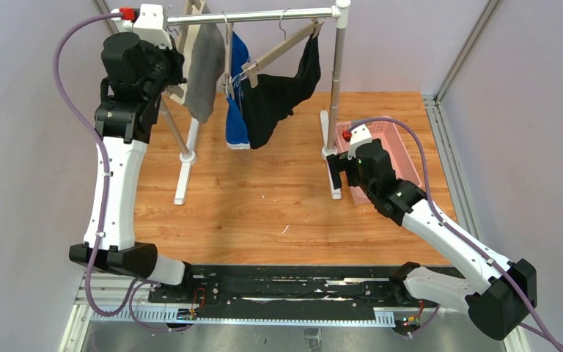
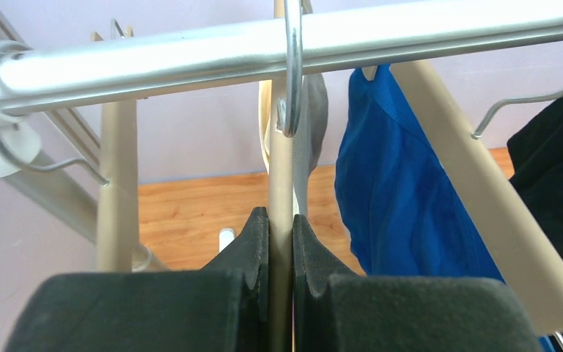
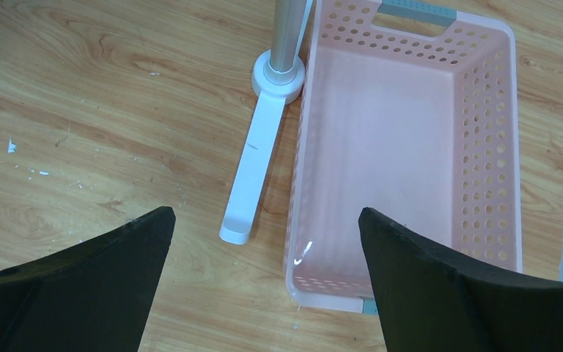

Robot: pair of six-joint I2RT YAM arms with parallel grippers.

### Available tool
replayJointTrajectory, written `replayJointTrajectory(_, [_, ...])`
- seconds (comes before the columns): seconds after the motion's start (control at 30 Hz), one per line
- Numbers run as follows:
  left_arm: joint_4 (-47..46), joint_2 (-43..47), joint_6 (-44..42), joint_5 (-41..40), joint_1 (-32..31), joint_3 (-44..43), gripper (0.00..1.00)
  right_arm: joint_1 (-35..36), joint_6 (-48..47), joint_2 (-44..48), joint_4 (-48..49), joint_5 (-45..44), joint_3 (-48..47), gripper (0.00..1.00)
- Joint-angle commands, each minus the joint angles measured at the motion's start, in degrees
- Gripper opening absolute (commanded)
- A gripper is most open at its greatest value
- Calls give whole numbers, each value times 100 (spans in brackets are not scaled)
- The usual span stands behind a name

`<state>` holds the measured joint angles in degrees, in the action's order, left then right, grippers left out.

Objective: Remove the underwear clipped to the hanger

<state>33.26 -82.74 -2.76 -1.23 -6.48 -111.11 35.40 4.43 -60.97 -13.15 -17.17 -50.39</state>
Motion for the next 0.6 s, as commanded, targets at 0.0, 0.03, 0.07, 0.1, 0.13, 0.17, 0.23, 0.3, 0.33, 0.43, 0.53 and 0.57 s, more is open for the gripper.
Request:
replayJointTrajectory(0.0, [-368, 400, -92, 125, 50, 123, 0, 123, -71, 39, 198, -129, 73, 99])
replayJointTrajectory(0.03, [-344, 456, -93, 158, 50, 197, 0, 125, -73, 33, 202, -123, 73, 99])
replayJointTrajectory(0.07, [-326, 526, -92, 191, 50, 285, 0, 132, -73, 30, 212, -127, 71, 99])
replayJointTrajectory(0.1, [-308, 602, -97, 208, 50, 390, 0, 132, -69, 21, 224, -134, 73, 99])
replayJointTrajectory(0.13, [-292, 686, -100, 222, 50, 510, 0, 129, -73, 12, 243, -144, 80, 99])
replayJointTrajectory(0.17, [-273, 770, -97, 225, 50, 639, 0, 134, -70, -2, 262, -150, 85, 99])
replayJointTrajectory(0.23, [-198, 931, -110, 218, 50, 894, 0, 131, -73, -33, 306, -144, 92, 99])
replayJointTrajectory(0.3, [-89, 1148, -118, 236, 50, 1174, 0, 129, -72, -80, 322, -139, 77, 99])
replayJointTrajectory(0.33, [-50, 1265, -107, 279, 50, 1321, 0, 134, -73, -109, 324, -131, 65, 99])
replayJointTrajectory(0.43, [-12, 1659, -15, 590, 50, 1932, 0, 142, -89, -192, 354, -94, 15, 99])
replayJointTrajectory(0.53, [96, 2094, 59, 925, 50, 2504, 0, 143, -108, -257, 395, -74, -33, 99])
replayJointTrajectory(0.57, [174, 2260, 91, 998, 50, 2715, 0, 143, -109, -274, 406, -70, -53, 99])
